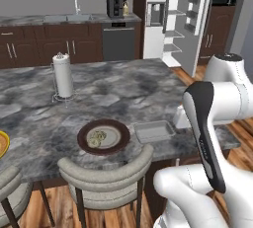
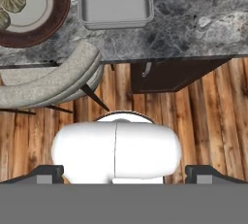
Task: Place two dumplings into each of the tupperware containers and then place the containers in the fridge.
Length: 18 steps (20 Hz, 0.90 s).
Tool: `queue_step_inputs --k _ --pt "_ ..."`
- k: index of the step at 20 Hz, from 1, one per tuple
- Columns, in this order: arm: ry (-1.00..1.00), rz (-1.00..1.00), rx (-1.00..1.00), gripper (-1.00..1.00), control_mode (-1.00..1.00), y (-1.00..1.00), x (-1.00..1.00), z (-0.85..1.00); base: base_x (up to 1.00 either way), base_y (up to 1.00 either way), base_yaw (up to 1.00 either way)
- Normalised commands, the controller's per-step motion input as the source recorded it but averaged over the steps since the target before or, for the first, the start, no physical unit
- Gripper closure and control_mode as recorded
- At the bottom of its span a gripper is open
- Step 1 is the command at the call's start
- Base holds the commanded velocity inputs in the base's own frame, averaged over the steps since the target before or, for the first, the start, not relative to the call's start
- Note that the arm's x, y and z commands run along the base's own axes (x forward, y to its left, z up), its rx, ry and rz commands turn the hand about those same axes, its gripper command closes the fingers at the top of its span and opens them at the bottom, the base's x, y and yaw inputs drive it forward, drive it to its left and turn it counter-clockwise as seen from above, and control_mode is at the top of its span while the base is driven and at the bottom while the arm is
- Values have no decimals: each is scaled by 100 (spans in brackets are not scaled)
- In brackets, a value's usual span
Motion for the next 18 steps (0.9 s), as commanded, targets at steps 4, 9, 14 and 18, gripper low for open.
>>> queue_step_inputs --k 4,9,14,18 --pt "0 0 0 -100 -100 5 16 -1 0 0 0" --pt "0 0 0 -100 -100 85 98 -33 0 0 0" --pt "6 11 -1 -100 -100 100 100 -95 0 0 0" --pt "2 2 0 -100 -100 100 91 -75 0 0 0"
